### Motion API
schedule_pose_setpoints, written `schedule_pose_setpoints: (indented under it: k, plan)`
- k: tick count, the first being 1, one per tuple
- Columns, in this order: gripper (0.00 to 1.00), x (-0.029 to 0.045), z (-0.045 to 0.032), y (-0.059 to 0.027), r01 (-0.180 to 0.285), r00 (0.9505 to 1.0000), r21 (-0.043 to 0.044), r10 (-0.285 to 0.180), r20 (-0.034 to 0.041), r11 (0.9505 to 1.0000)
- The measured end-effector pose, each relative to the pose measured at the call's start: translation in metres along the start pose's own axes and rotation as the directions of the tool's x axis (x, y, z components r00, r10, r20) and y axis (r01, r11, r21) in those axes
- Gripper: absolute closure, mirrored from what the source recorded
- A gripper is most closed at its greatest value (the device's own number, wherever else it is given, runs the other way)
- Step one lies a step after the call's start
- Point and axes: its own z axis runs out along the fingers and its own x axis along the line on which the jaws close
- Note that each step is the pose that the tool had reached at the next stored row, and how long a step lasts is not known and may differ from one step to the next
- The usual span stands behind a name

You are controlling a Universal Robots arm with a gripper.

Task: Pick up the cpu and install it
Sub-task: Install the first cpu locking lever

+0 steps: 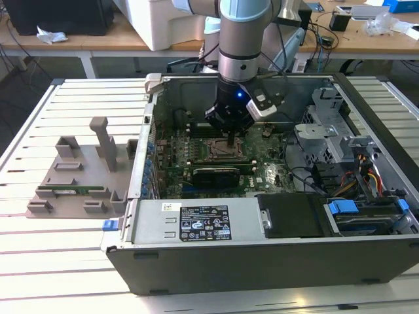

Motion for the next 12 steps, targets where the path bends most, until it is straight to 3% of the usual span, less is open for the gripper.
schedule_pose_setpoints:
  k: [4,9,12]
  plan:
    - [0.89,0.0003,-0.0019,-0.0027,0.000,1.0000,0.0001,0.000,-0.0001,1.0000]
    - [0.89,0.0003,-0.0144,-0.0030,0.000,1.0000,0.0000,0.000,-0.0001,1.0000]
    - [0.89,0.0003,-0.0182,-0.0030,0.000,1.0000,0.0000,0.000,-0.0001,1.0000]
